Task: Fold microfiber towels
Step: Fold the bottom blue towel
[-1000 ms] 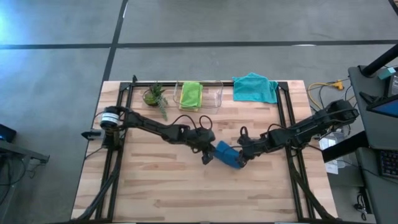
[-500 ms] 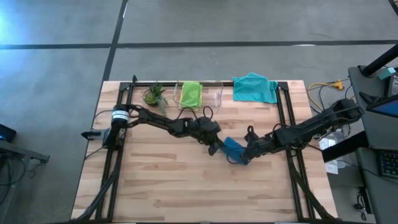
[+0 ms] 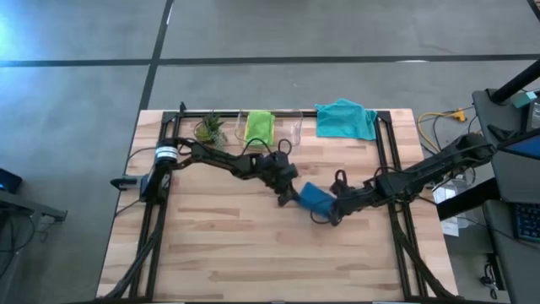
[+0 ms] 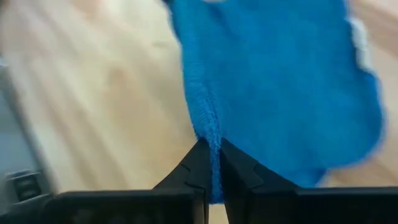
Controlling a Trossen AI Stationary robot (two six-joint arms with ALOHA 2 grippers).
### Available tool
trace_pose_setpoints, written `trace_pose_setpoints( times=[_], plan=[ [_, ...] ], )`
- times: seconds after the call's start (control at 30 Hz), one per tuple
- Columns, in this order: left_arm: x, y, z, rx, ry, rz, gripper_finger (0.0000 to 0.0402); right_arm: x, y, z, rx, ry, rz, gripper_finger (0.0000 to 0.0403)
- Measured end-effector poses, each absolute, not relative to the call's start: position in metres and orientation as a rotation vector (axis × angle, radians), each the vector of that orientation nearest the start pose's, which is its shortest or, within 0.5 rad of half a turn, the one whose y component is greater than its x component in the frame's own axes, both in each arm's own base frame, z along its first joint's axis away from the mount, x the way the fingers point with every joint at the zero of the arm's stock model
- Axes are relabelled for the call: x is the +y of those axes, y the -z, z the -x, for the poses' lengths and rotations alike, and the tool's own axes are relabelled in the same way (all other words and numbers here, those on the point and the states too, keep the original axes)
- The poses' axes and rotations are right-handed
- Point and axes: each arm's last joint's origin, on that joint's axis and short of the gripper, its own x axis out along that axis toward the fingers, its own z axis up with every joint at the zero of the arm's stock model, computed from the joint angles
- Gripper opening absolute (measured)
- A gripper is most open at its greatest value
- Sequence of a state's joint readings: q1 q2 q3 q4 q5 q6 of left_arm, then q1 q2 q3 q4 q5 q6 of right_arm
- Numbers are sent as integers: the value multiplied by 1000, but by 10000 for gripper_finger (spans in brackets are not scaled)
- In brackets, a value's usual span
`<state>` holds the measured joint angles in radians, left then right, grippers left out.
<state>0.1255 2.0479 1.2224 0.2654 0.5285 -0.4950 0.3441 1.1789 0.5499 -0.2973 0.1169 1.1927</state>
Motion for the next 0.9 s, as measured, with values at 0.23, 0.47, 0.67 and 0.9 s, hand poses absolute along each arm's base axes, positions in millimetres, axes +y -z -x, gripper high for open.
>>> trace_pose_setpoints(
  times=[0.23, 0.47, 0.67, 0.9],
  plan=[
    [27, -138, -418, 773, 371, 573, 0, 80, -187, -209, 769, 180, -905, 50],
    [13, -130, -411, 865, 398, 489, 0, 95, -193, -207, 730, 123, -954, 103],
    [7, -135, -410, 859, 413, 479, 0, 98, -170, -211, 765, 292, -947, 104],
    [-1, -148, -407, 833, 436, 464, 0, 102, -140, -225, 824, 370, -938, 68]
  ],
)
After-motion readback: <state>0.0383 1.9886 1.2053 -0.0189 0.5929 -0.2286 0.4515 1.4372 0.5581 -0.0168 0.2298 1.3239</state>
